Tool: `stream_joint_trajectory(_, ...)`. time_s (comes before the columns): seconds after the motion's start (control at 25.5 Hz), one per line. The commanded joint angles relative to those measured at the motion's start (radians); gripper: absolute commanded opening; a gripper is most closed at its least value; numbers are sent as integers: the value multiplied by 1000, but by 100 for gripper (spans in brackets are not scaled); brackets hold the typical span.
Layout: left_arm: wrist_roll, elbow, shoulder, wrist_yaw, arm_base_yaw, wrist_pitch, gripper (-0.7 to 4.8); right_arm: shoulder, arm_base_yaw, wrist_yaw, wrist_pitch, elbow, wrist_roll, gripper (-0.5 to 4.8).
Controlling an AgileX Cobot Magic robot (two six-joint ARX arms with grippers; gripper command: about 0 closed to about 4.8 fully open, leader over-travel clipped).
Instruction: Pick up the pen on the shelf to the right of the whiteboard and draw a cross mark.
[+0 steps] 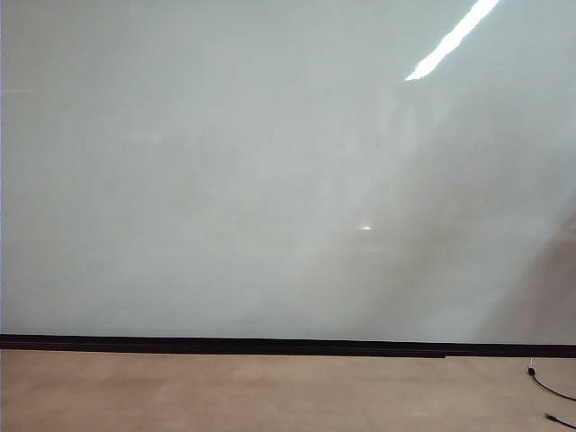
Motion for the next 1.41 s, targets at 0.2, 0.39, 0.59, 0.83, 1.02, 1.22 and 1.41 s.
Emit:
stream_joint_trajectory(0.2, 4, 3, 0, 3, 0, 5, -5, -2, 2, -2, 16, 2, -7, 197)
stream_joint_trajectory(0.39, 4, 3, 0, 3, 0, 5, -5, -2, 2, -2, 16, 6, -8, 164)
stream_joint_trajectory(0.59, 4, 3, 0, 3, 0, 5, -5, -2, 2, -2, 16, 6, -8, 130)
stream_joint_trajectory(0.83, 4, 3, 0, 3, 0, 5, -4, -2, 3, -2, 19, 6, -7, -5)
stream_joint_trajectory(1.02, 4, 3, 0, 3, 0, 5, -4, -17, 3, -2, 26, 6, -9, -5)
stream_joint_trajectory(1.22, 4, 3, 0, 3, 0, 5, -4, -52, 1, 29, 27, 8, -15, -5)
stream_joint_trajectory(1.41, 4, 3, 0, 3, 0, 5, -4, -52, 0, 128, 26, 2, -14, -5)
